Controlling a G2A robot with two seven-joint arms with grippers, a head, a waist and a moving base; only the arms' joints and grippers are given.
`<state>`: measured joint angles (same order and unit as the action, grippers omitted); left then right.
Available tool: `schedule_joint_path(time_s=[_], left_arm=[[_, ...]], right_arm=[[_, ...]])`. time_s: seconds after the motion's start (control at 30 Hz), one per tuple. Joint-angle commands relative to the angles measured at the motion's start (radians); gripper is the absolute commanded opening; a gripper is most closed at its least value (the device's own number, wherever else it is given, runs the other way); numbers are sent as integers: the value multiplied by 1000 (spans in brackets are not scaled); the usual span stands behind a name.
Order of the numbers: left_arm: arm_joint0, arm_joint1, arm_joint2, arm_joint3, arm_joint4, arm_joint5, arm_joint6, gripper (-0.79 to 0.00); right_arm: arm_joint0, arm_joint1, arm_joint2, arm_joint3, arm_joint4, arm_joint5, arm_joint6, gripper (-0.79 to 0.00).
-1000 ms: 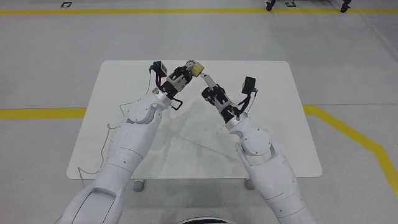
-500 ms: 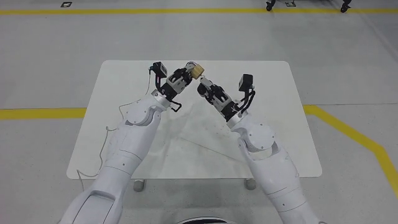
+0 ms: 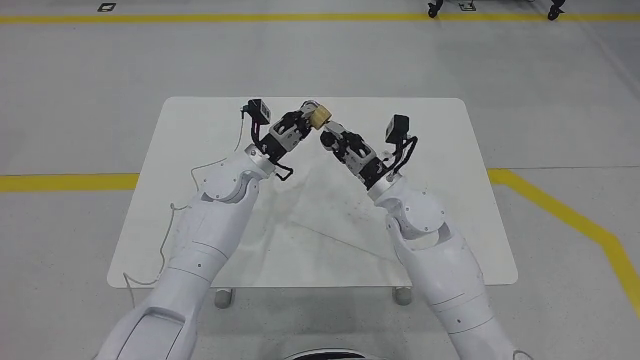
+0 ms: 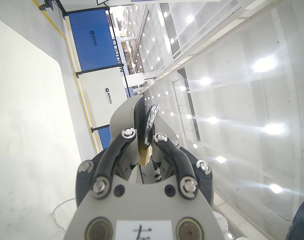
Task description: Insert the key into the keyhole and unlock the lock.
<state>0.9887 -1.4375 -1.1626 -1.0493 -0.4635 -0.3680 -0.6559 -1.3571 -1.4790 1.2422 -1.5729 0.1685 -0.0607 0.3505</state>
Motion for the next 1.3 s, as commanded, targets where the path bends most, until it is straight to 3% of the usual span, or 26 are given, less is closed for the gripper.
schedule_joint_path(time_s=[0.0,0.27,0.77,0.8,0.83,0.87,0.9,1.13,1.27], left_arm=[[1,0,0,-2,2,-2,1,-785],[3,2,-2,-4,11,-10,0,-785],[1,5,-2,-4,36,-62,-7,-785],[0,5,-4,-4,39,-63,-6,-785],[0,6,-6,-4,41,-63,-4,-785],[0,7,-8,-5,43,-66,-1,-785],[1,7,-9,-6,45,-67,-1,-785],[-1,18,-30,-19,147,-43,77,-785],[4,36,-39,-59,362,10,142,-785]], right_arm=[[6,0,0,7,22,7,8,-785],[16,7,29,37,174,43,128,-785],[71,24,103,149,572,175,463,-785],[75,25,103,154,577,179,470,-763],[78,26,103,158,579,180,475,-597],[81,27,103,161,574,178,476,-151],[83,28,102,162,572,176,475,0],[61,43,134,113,544,155,463,0],[21,65,195,-12,349,149,350,0]])
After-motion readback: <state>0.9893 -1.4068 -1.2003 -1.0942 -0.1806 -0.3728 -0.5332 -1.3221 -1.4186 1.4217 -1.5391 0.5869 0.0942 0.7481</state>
